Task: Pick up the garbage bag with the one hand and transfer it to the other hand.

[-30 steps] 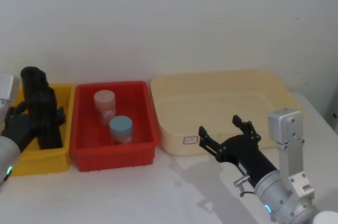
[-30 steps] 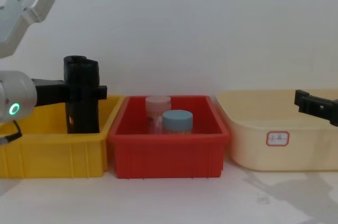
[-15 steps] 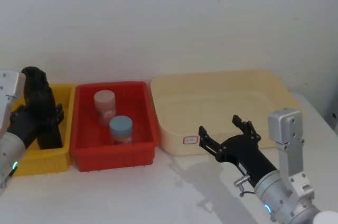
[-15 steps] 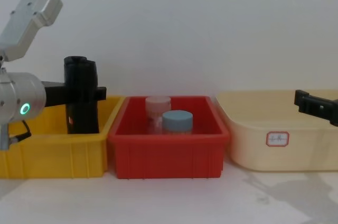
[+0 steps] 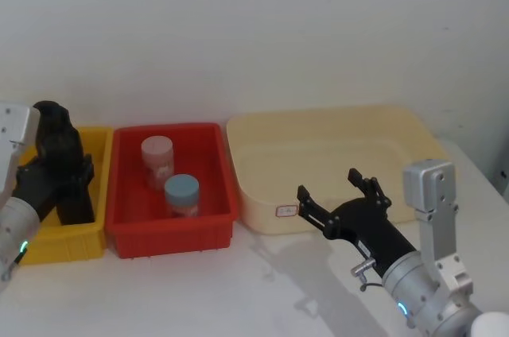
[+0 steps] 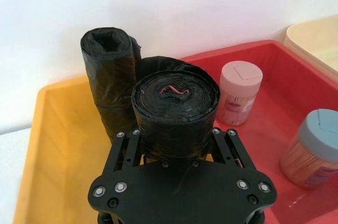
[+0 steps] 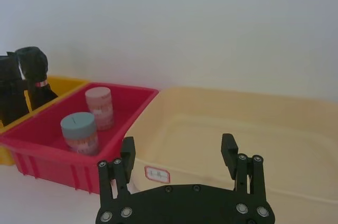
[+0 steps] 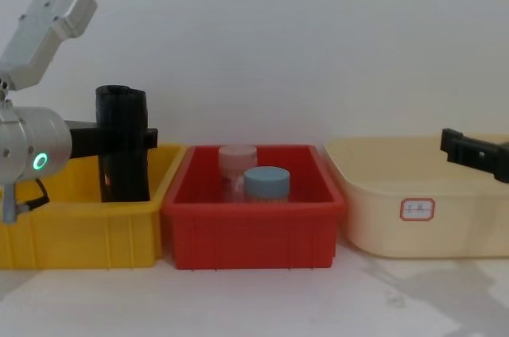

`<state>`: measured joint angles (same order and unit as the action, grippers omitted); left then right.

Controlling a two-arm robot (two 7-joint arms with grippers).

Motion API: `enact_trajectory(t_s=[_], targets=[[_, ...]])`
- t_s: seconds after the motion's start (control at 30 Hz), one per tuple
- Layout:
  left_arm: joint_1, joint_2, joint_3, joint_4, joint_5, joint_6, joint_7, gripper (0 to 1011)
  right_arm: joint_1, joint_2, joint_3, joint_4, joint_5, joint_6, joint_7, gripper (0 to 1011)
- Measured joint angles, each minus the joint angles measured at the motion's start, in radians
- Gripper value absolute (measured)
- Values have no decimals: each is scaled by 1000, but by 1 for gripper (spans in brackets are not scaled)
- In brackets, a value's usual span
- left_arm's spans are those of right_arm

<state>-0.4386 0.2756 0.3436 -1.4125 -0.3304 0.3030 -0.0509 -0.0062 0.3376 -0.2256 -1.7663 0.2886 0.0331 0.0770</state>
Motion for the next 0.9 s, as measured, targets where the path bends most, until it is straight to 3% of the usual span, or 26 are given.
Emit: enact_trajectory(t_s=[0.33, 0.9], targets=[[11, 16, -24, -81, -16, 36, -19, 521, 61, 11, -6, 5, 24, -2, 77, 1000], [-18, 44, -57, -221, -53, 46, -106, 521, 245, 34, -58, 71, 100, 27, 287, 1000]])
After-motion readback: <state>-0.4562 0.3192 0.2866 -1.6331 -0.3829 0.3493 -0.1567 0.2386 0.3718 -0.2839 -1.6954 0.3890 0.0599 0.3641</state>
